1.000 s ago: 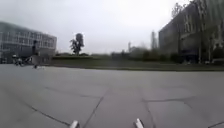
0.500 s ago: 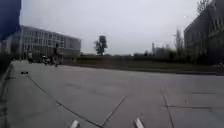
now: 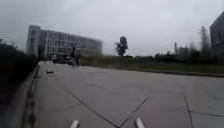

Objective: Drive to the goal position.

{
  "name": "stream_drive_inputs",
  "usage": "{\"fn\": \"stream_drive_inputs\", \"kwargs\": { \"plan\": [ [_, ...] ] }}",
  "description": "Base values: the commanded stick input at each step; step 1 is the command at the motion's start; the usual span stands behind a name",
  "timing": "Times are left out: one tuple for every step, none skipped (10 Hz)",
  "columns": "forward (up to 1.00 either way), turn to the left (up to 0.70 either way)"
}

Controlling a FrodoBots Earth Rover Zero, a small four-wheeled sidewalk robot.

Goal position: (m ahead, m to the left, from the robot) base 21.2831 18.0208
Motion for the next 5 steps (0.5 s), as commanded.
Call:
{"fn": "stream_drive_inputs", "kwargs": {
  "plan": [
    [0.0,0.0],
    [0.0,0.0],
    [0.31,0.0],
    [0.63,0.0],
    [0.7,0.0]
  ]
}}
